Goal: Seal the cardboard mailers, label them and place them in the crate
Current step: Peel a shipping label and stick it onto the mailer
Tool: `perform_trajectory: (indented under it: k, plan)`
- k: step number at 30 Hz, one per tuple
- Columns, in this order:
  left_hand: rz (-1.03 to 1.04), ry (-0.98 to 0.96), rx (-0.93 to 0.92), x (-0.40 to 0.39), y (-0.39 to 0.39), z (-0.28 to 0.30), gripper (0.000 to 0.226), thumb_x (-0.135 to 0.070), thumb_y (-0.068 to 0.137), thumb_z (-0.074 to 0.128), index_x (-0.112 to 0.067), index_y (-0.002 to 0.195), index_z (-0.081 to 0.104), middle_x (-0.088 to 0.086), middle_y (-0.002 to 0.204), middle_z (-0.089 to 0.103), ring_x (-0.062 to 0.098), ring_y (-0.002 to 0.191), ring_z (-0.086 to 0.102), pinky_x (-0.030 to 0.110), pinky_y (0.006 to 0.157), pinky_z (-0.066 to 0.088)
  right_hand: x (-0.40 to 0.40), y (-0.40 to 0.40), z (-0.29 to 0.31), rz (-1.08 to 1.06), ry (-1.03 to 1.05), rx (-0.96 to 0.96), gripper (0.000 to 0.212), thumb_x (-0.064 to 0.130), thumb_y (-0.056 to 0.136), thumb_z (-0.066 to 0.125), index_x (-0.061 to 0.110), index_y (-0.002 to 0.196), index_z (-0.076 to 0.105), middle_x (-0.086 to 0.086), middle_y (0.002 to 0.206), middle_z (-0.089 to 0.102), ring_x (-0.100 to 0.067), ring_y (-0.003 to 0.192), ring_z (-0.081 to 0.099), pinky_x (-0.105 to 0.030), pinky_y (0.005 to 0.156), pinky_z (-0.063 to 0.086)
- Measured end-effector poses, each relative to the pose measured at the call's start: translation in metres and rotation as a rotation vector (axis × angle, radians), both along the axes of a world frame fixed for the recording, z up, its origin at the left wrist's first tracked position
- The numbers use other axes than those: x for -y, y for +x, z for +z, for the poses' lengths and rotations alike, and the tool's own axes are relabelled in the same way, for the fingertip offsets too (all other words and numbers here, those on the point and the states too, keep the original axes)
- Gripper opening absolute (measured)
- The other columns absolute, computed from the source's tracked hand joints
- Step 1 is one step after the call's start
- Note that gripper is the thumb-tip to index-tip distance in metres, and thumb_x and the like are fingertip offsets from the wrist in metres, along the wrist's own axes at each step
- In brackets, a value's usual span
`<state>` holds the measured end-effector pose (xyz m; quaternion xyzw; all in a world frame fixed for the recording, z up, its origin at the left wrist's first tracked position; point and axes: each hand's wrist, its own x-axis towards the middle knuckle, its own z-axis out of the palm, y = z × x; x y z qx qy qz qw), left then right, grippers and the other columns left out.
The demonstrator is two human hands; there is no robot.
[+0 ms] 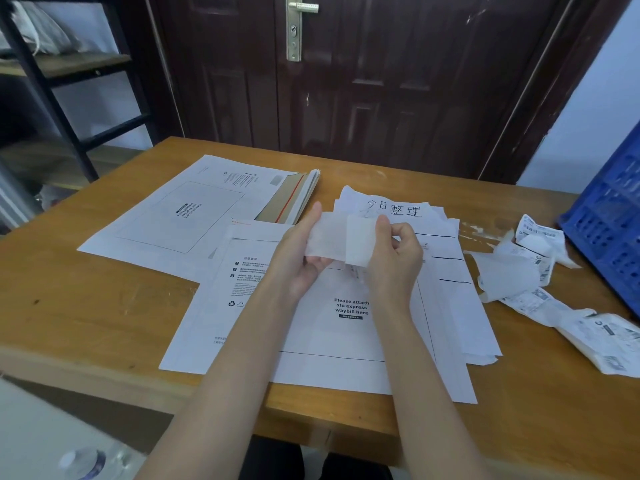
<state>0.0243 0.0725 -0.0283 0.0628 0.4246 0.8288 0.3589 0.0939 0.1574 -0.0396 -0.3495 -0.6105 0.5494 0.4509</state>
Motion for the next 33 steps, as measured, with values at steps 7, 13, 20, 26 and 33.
perform_trajectory:
  k: [7, 13, 20, 26, 33]
  plan:
    - [0.023, 0.143, 0.133, 0.003, -0.001, 0.001, 0.043, -0.025, 0.098, 0.053, -0.016, 0.055, 0.056, -0.007, 0.043, 0.047, 0.002, 0.034, 0.045, 0.015, 0.045, 0.047, -0.002, 0.002, 0.003, 0.016, -0.082, -0.022, 0.037, 0.033, 0.094, 0.055, 0.017, 0.063, 0.041, 0.007, 0.057, 0.047, -0.010, 0.057, 0.045, -0.026, 0.060, 0.038]
    - [-0.019, 0.316, 0.374, 0.004, -0.015, -0.011, 0.023, -0.023, 0.090, 0.060, -0.014, 0.073, 0.048, -0.007, 0.064, 0.041, 0.001, 0.034, 0.032, 0.012, 0.027, 0.028, -0.002, 0.002, 0.003, 0.033, -0.116, -0.015, 0.037, 0.032, 0.094, 0.055, 0.016, 0.063, 0.042, 0.006, 0.055, 0.043, -0.005, 0.049, 0.040, -0.015, 0.048, 0.034]
    - [-0.021, 0.361, 0.406, 0.005, -0.019, -0.012, 0.023, -0.021, 0.091, 0.058, -0.014, 0.073, 0.047, -0.005, 0.067, 0.043, 0.002, 0.034, 0.035, 0.012, 0.025, 0.026, -0.007, 0.004, 0.004, 0.025, -0.230, -0.026, 0.037, 0.031, 0.093, 0.056, 0.017, 0.062, 0.042, 0.009, 0.053, 0.041, -0.005, 0.047, 0.039, -0.020, 0.046, 0.031]
    - [0.005, 0.354, 0.391, 0.007, -0.019, -0.011, 0.018, -0.019, 0.085, 0.062, -0.013, 0.076, 0.047, -0.005, 0.075, 0.042, 0.002, 0.041, 0.041, 0.011, 0.026, 0.025, -0.011, 0.003, 0.001, 0.025, -0.278, -0.045, 0.037, 0.033, 0.091, 0.058, 0.019, 0.060, 0.043, 0.003, 0.065, 0.047, -0.013, 0.061, 0.045, -0.026, 0.055, 0.034]
    - [0.048, 0.332, 0.402, 0.008, -0.019, -0.008, 0.019, -0.018, 0.095, 0.055, -0.013, 0.080, 0.045, -0.002, 0.064, 0.047, 0.004, 0.037, 0.044, 0.010, 0.025, 0.024, -0.013, 0.003, -0.001, 0.019, -0.297, -0.046, 0.038, 0.033, 0.092, 0.057, 0.019, 0.060, 0.042, 0.003, 0.068, 0.049, -0.014, 0.064, 0.046, -0.027, 0.059, 0.036]
